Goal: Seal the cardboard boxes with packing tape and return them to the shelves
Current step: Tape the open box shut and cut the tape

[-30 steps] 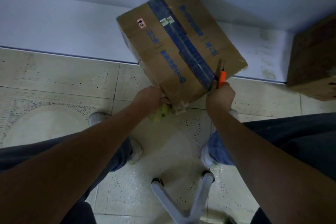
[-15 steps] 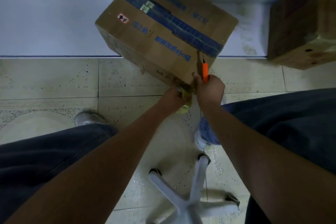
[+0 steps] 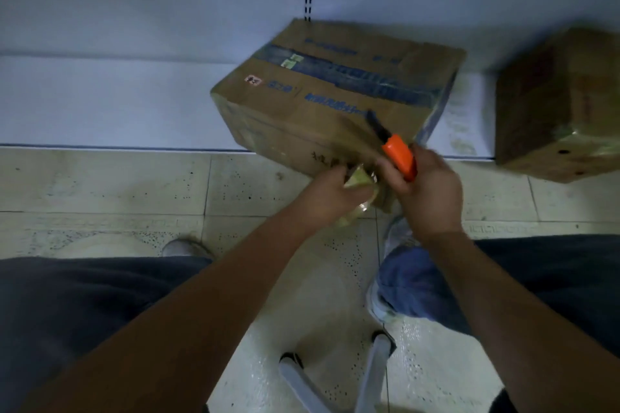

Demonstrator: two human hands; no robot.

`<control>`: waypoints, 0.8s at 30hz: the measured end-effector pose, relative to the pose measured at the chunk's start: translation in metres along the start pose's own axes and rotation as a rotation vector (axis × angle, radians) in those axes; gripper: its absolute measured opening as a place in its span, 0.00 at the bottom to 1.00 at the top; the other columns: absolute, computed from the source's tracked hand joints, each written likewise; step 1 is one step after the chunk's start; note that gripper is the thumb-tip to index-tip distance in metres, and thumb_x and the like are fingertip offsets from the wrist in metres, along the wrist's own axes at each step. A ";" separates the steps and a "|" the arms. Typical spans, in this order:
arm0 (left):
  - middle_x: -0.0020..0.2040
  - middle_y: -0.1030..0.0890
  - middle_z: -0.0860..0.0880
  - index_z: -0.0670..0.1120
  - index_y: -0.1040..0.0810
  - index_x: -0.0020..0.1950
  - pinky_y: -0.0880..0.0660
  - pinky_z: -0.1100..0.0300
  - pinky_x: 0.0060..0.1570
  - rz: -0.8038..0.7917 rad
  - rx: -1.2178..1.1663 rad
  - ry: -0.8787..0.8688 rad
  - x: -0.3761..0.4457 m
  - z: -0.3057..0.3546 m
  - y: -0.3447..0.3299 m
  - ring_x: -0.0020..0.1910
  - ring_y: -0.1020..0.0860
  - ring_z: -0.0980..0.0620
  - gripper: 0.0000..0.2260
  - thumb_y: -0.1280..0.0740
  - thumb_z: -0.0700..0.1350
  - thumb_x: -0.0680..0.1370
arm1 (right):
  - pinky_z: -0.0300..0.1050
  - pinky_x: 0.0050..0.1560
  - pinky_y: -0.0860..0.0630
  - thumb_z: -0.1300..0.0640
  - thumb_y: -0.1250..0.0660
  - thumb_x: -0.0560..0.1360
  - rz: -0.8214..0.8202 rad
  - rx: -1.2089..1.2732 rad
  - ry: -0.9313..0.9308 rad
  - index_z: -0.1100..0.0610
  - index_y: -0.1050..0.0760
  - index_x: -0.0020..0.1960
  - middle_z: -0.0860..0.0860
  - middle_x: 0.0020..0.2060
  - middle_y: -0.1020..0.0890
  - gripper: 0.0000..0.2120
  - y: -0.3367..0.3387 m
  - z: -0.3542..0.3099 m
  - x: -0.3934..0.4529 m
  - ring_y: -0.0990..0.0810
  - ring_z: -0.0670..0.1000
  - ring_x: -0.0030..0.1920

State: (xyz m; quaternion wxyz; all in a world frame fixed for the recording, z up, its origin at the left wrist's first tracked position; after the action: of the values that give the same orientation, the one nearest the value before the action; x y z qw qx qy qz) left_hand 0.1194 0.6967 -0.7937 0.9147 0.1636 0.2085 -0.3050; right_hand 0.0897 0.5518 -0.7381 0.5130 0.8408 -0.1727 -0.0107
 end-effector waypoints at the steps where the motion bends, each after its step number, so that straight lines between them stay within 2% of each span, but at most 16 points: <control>1: 0.47 0.16 0.51 0.47 0.20 0.57 0.23 0.60 0.41 0.011 -0.021 -0.024 -0.001 0.020 0.004 0.45 0.18 0.54 0.11 0.31 0.50 0.78 | 0.45 0.37 0.32 0.37 0.36 0.77 0.047 0.018 0.020 0.60 0.23 0.51 0.55 0.39 0.22 0.24 0.021 -0.009 0.013 0.23 0.56 0.37; 3: 0.50 0.14 0.47 0.46 0.19 0.56 0.21 0.56 0.46 0.050 -0.101 -0.065 -0.004 0.062 0.014 0.47 0.16 0.49 0.11 0.32 0.51 0.79 | 0.44 0.37 0.38 0.37 0.36 0.77 0.104 0.053 0.049 0.58 0.26 0.44 0.52 0.36 0.26 0.23 0.062 -0.031 0.044 0.27 0.52 0.36; 5: 0.50 0.14 0.45 0.48 0.17 0.50 0.20 0.54 0.48 0.129 -0.160 -0.055 -0.004 0.092 0.030 0.48 0.16 0.47 0.08 0.33 0.51 0.80 | 0.44 0.37 0.40 0.38 0.34 0.76 0.117 0.032 0.082 0.57 0.28 0.42 0.51 0.35 0.27 0.21 0.087 -0.054 0.078 0.28 0.52 0.35; 6: 0.50 0.14 0.44 0.49 0.18 0.48 0.20 0.53 0.50 0.173 -0.174 -0.038 -0.006 0.103 0.038 0.48 0.16 0.45 0.08 0.33 0.52 0.79 | 0.45 0.36 0.40 0.38 0.33 0.76 0.089 0.002 0.107 0.57 0.27 0.43 0.51 0.35 0.27 0.21 0.091 -0.066 0.093 0.27 0.53 0.35; 8: 0.48 0.15 0.45 0.50 0.21 0.47 0.20 0.60 0.47 0.285 -0.162 -0.056 -0.008 0.118 0.063 0.44 0.18 0.48 0.07 0.30 0.53 0.76 | 0.46 0.37 0.37 0.36 0.33 0.76 -0.039 -0.048 0.181 0.56 0.25 0.49 0.51 0.38 0.24 0.22 0.080 -0.091 0.118 0.22 0.55 0.39; 9: 0.46 0.17 0.46 0.50 0.22 0.46 0.21 0.63 0.45 0.331 -0.134 -0.074 -0.011 0.125 0.074 0.42 0.19 0.51 0.06 0.30 0.51 0.76 | 0.46 0.39 0.34 0.36 0.34 0.76 -0.107 -0.078 0.214 0.56 0.25 0.52 0.53 0.42 0.22 0.22 0.070 -0.103 0.127 0.21 0.56 0.43; 11: 0.47 0.16 0.44 0.48 0.20 0.47 0.20 0.59 0.47 0.344 -0.164 -0.044 -0.012 0.125 0.089 0.42 0.18 0.51 0.07 0.32 0.51 0.77 | 0.48 0.45 0.29 0.36 0.34 0.76 -0.152 -0.150 0.287 0.55 0.25 0.59 0.55 0.52 0.20 0.24 0.051 -0.128 0.141 0.20 0.58 0.52; 13: 0.50 0.16 0.41 0.43 0.19 0.52 0.18 0.55 0.48 0.246 -0.464 0.053 -0.012 0.116 0.088 0.45 0.16 0.49 0.11 0.34 0.50 0.80 | 0.49 0.46 0.29 0.38 0.32 0.75 -0.127 -0.174 0.389 0.55 0.26 0.60 0.55 0.55 0.22 0.23 0.038 -0.156 0.150 0.21 0.59 0.54; 15: 0.53 0.17 0.37 0.40 0.20 0.59 0.18 0.50 0.49 0.145 -0.824 0.119 -0.010 0.112 0.086 0.51 0.16 0.44 0.13 0.37 0.48 0.82 | 0.48 0.40 0.31 0.39 0.30 0.73 -0.148 -0.156 0.481 0.55 0.27 0.59 0.55 0.52 0.24 0.24 0.024 -0.183 0.154 0.21 0.59 0.50; 16: 0.49 0.16 0.37 0.38 0.20 0.58 0.18 0.50 0.46 0.122 -0.906 0.129 -0.009 0.109 0.090 0.48 0.15 0.43 0.13 0.39 0.45 0.82 | 0.47 0.37 0.34 0.39 0.30 0.74 -0.164 -0.163 0.520 0.56 0.28 0.59 0.54 0.51 0.25 0.24 0.019 -0.193 0.155 0.22 0.58 0.47; 18: 0.40 0.16 0.40 0.38 0.21 0.52 0.18 0.54 0.36 0.136 -0.846 0.155 -0.008 0.097 0.105 0.37 0.15 0.45 0.12 0.43 0.41 0.82 | 0.46 0.33 0.40 0.38 0.31 0.75 -0.203 -0.177 0.573 0.56 0.30 0.61 0.52 0.49 0.27 0.25 0.012 -0.206 0.156 0.26 0.53 0.43; 19: 0.40 0.17 0.40 0.39 0.23 0.54 0.18 0.56 0.35 0.147 -0.801 0.161 -0.008 0.092 0.109 0.35 0.16 0.45 0.10 0.42 0.40 0.81 | 0.45 0.33 0.42 0.38 0.32 0.75 -0.214 -0.172 0.589 0.55 0.30 0.61 0.51 0.49 0.27 0.25 0.011 -0.209 0.156 0.29 0.51 0.42; 21: 0.48 0.19 0.40 0.44 0.27 0.59 0.18 0.53 0.46 0.276 -0.587 0.167 -0.006 0.078 0.124 0.44 0.17 0.44 0.10 0.35 0.42 0.78 | 0.45 0.32 0.42 0.37 0.32 0.75 -0.226 -0.166 0.611 0.55 0.31 0.61 0.50 0.47 0.27 0.25 0.011 -0.214 0.154 0.30 0.50 0.41; 23: 0.57 0.20 0.39 0.51 0.29 0.53 0.24 0.42 0.61 0.400 -0.478 0.210 -0.001 0.057 0.133 0.56 0.20 0.40 0.16 0.31 0.51 0.68 | 0.45 0.31 0.43 0.37 0.33 0.75 -0.237 -0.186 0.616 0.55 0.31 0.60 0.49 0.45 0.28 0.25 0.008 -0.217 0.153 0.30 0.50 0.41; 24: 0.58 0.20 0.40 0.53 0.29 0.50 0.26 0.40 0.63 0.422 -0.491 0.221 0.003 0.049 0.132 0.57 0.21 0.39 0.17 0.31 0.54 0.64 | 0.45 0.31 0.43 0.37 0.33 0.75 -0.231 -0.198 0.609 0.55 0.31 0.61 0.50 0.46 0.28 0.25 0.008 -0.217 0.152 0.30 0.50 0.41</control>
State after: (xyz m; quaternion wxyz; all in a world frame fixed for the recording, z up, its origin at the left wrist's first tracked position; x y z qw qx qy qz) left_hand 0.2179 0.7746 -0.7300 0.9416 0.0102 0.3352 -0.0301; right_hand 0.2724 0.6893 -0.6041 0.6156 0.7654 0.0868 0.1662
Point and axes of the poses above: each hand's wrist, its own x-axis towards the middle knuckle, its own y-axis out of the back of the hand, z = x × y, the point moved 9 cm from there along x, towards the middle knuckle
